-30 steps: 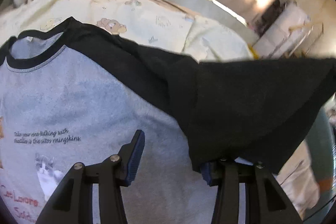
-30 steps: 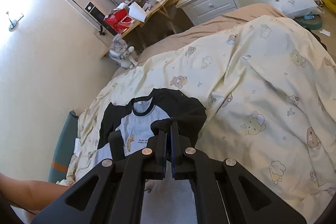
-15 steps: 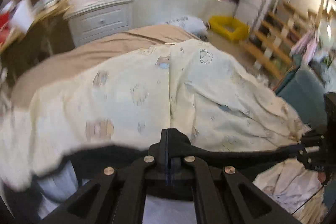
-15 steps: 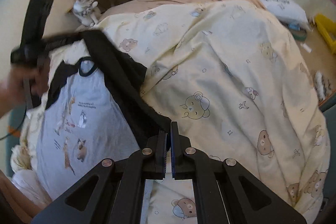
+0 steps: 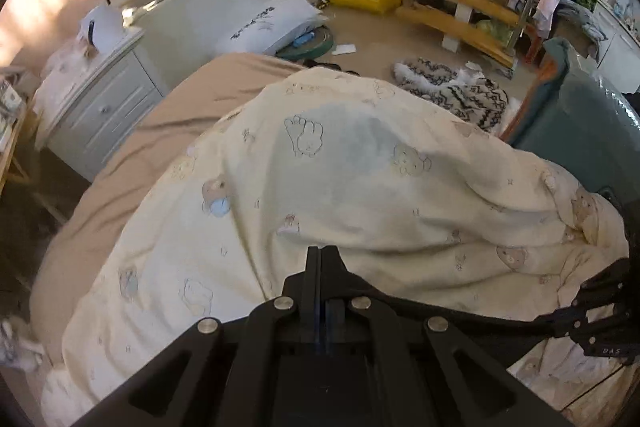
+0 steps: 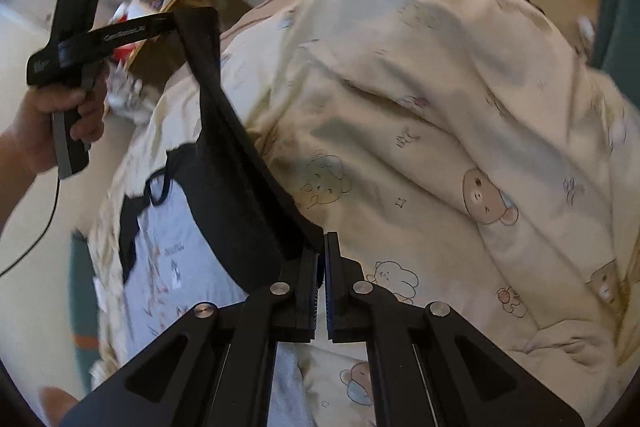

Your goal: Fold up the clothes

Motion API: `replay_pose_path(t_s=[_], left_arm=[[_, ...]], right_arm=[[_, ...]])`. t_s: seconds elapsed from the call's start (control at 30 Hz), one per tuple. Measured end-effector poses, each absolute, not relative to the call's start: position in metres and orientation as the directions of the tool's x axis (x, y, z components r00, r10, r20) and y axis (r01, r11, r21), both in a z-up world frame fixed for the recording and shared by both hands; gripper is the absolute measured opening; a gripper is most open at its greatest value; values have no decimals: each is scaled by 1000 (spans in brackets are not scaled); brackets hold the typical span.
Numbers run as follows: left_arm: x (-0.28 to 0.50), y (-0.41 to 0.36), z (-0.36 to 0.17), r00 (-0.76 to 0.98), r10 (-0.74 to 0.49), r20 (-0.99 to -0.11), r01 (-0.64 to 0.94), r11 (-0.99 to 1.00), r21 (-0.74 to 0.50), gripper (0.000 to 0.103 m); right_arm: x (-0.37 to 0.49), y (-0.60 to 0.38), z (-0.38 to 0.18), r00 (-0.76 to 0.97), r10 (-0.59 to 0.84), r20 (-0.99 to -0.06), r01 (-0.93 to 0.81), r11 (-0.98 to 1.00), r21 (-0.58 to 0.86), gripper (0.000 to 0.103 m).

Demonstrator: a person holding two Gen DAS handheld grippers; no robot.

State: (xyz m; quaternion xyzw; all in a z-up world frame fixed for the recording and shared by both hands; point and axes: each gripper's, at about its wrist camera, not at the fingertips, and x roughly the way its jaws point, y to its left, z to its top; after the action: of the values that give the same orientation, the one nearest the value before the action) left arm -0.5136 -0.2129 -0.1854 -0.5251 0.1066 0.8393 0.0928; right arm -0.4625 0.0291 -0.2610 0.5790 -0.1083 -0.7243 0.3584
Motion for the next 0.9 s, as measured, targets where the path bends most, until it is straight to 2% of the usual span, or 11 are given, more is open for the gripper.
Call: replay_pose_path(t_s=[0.1,0.23,0.4,0.5,0.63,0.77,0.9], left_arm=[[-522,-208,-190,-443,-3,-897,-263,-955,134,0],[-526,-218,-196,-441,-55,-896,-229,-958,171,0],[-521,-245,-194,-448,-89,-890,-178,-966,187,0],[-517,-264,-194,-439,-139,-888,-118,-971,210,0],[-515,-284,-190,-448,-130,-885,-38,-986,164,0],[-514,-279,-183,-475,-106,-874,-52,-988,148,1],[-508,-253,-171,-506,-68,-860,-144,-976,162,1]], right_arm=[[-470,30,-263,-76,-667,-741,366,-710,602,2],[-493,31,-253,-54,-746,-663,334,-639,692,2],[-533,-6,-244,17,-678,-735,442,-654,614,2],[-546,-19,-233,47,-663,-747,498,-633,593,2],[-544,-18,-227,63,-620,-782,548,-633,546,2],[-546,8,-245,54,-645,-763,479,-654,586,7],[-546,27,-249,-6,-660,-751,466,-667,582,9]])
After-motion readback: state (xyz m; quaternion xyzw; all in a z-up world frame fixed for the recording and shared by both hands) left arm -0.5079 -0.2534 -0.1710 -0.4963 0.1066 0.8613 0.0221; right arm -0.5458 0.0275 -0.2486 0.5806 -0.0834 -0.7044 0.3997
